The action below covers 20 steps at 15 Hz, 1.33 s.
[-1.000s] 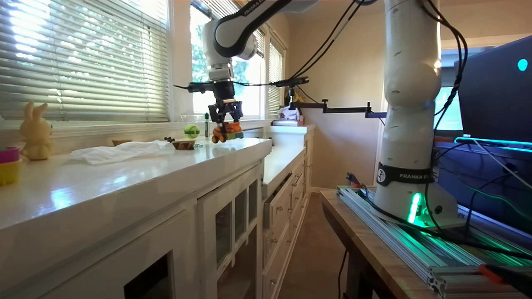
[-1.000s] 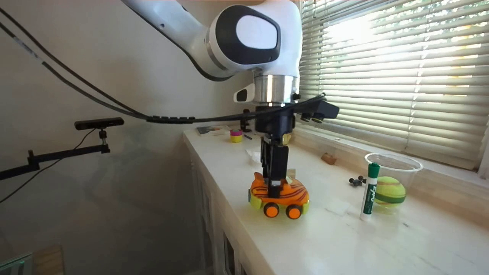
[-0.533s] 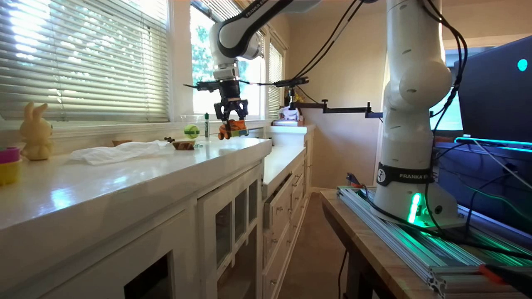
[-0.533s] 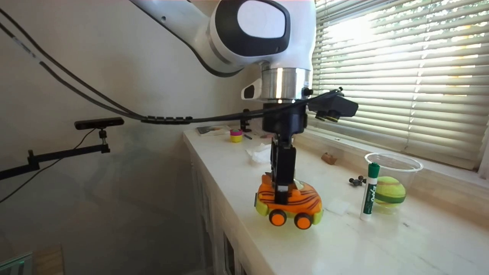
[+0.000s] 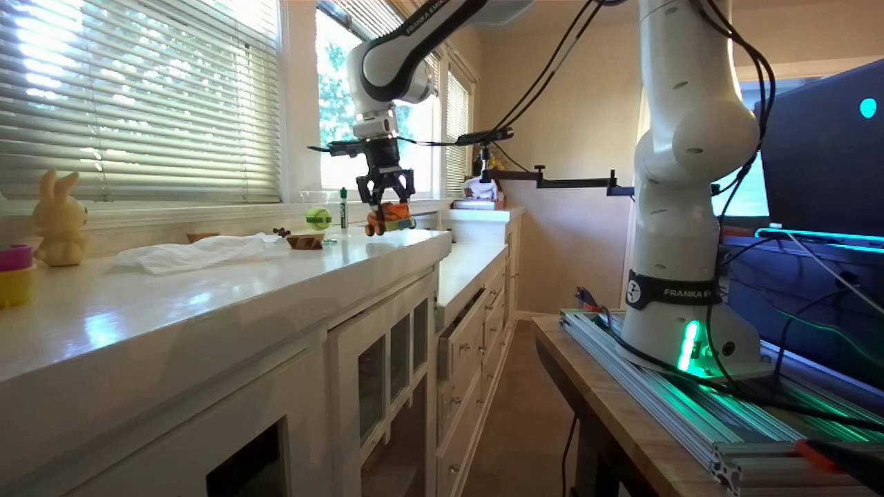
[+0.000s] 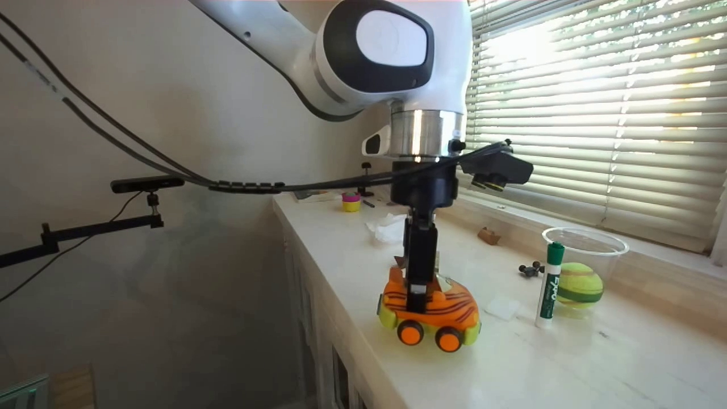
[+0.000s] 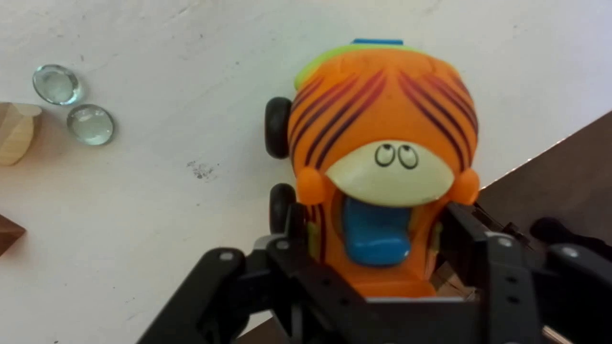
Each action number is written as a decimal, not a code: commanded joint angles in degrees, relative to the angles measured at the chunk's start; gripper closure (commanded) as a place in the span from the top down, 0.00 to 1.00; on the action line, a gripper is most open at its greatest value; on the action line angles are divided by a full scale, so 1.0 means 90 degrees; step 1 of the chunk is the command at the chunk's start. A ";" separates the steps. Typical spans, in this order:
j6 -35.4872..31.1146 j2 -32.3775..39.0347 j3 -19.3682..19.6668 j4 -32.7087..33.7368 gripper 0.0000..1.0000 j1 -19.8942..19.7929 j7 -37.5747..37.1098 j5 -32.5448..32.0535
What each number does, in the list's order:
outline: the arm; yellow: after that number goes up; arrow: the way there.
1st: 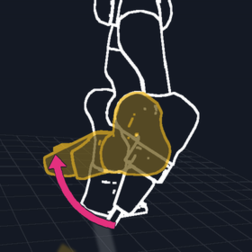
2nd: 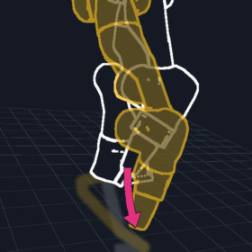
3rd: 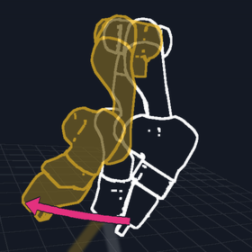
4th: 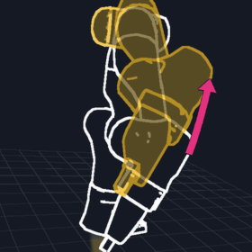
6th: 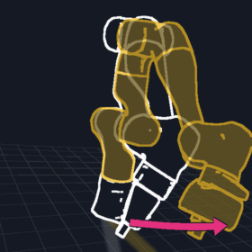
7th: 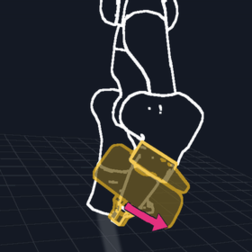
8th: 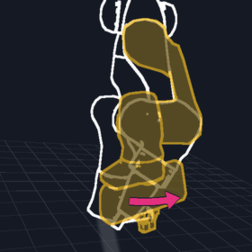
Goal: Turn the toy car backwards
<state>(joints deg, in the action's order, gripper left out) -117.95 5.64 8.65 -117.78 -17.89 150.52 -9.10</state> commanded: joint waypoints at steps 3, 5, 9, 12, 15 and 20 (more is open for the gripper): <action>0.0161 0.0127 0.0179 0.0212 0.45 0.0186 -0.0236 -0.0043; 0.0163 0.0149 0.0190 0.0224 0.45 0.0202 -0.0254 -0.0042; 0.0173 0.0155 0.0206 0.0228 0.45 0.0221 -0.0286 -0.0008; 0.0233 0.0126 0.0198 0.0239 0.93 0.0205 -0.0231 0.0137; 0.0576 0.0149 0.0192 0.0389 1.00 0.0225 -0.0290 0.0119; 0.0428 0.0124 0.0207 0.0270 1.00 0.0219 -0.0197 0.0016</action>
<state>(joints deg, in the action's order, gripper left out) -114.25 6.72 9.75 -115.48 -16.65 148.66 -9.06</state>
